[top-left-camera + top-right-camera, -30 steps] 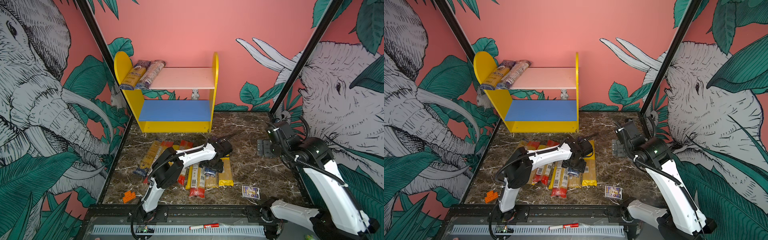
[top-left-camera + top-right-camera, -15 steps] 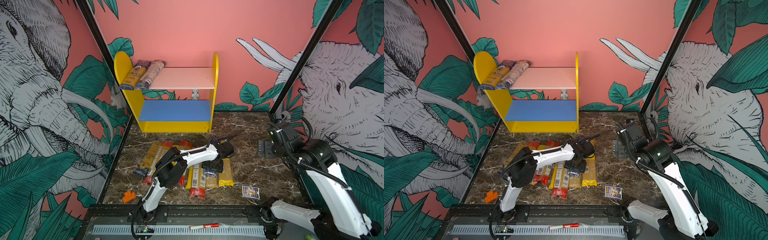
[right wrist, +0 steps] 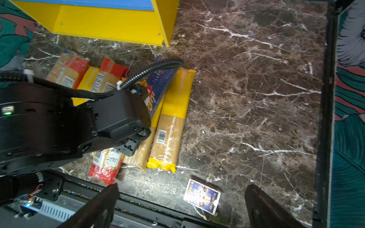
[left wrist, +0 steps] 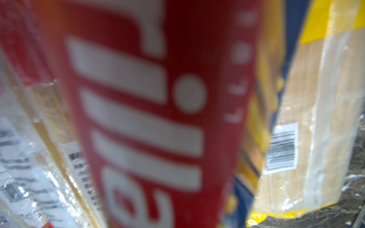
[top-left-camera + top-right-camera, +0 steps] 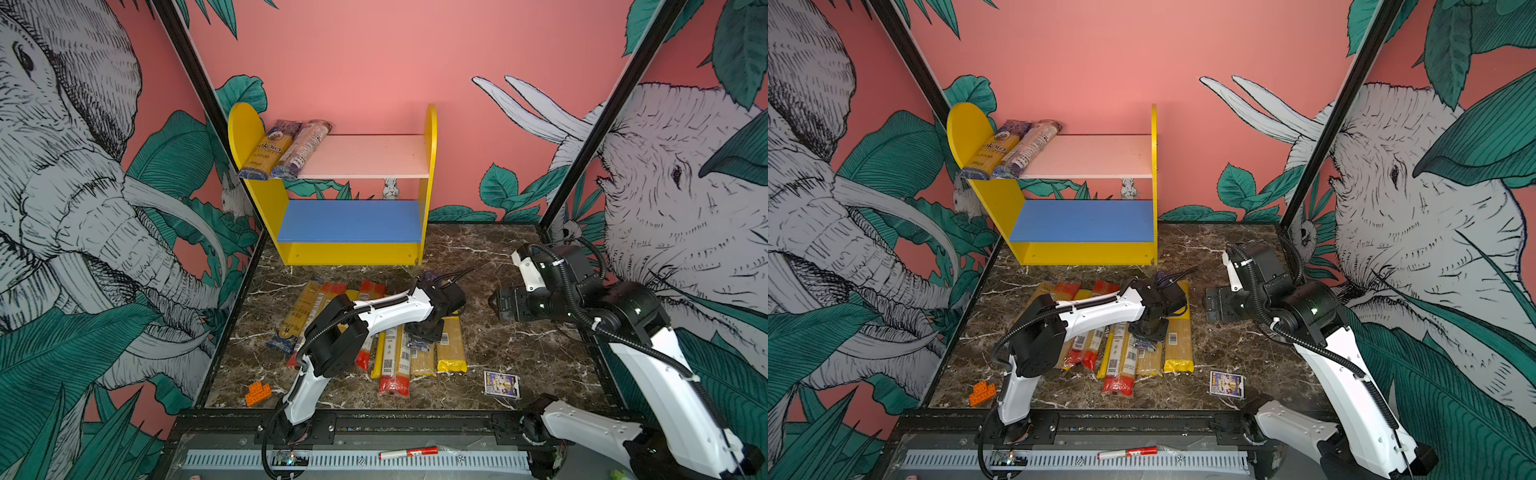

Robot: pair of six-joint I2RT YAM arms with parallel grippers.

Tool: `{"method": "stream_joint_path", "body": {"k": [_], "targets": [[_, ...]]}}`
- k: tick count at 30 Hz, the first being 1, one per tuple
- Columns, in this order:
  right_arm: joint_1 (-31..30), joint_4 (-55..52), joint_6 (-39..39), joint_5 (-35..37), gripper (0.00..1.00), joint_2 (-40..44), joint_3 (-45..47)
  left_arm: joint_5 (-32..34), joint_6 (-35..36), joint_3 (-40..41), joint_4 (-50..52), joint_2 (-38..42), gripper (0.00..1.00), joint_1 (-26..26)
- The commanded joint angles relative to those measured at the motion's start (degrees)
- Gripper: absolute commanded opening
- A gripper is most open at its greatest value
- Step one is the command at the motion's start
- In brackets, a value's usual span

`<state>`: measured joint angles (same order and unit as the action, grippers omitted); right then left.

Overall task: Arrange pasta packages on shelves
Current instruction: Pick up the pasta box from the pasta bag.

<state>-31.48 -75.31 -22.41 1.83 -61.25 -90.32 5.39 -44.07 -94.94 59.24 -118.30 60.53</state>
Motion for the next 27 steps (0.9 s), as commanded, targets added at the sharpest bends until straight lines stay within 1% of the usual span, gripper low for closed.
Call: {"method": "stream_joint_path", "body": {"k": [1,11,15,21,24,27], "targets": [[0.2,2.8,2.0,-6.5,0.99,-0.6,-1.1,3.2,1.1,0.4,4.5,5.0,0.00,-0.8],[0.2,7.3,2.0,-13.0,0.99,-4.1,-3.9,7.0,5.3,-1.1,6.1,13.5,0.00,-2.7],[0.2,8.4,1.8,-14.1,0.99,-5.8,-5.8,8.0,6.2,-0.8,7.2,17.3,0.00,-3.8],[0.3,9.5,1.9,-15.1,0.99,-8.1,-10.1,11.3,7.9,-1.2,10.1,23.7,0.00,-4.5],[0.2,10.1,2.2,-15.6,0.99,-9.1,-12.0,13.8,8.9,-2.7,12.5,27.0,0.00,-4.8],[0.2,10.7,2.0,-16.0,0.99,-10.2,-13.5,17.6,10.7,-7.1,16.2,29.5,0.00,-5.1]]}}
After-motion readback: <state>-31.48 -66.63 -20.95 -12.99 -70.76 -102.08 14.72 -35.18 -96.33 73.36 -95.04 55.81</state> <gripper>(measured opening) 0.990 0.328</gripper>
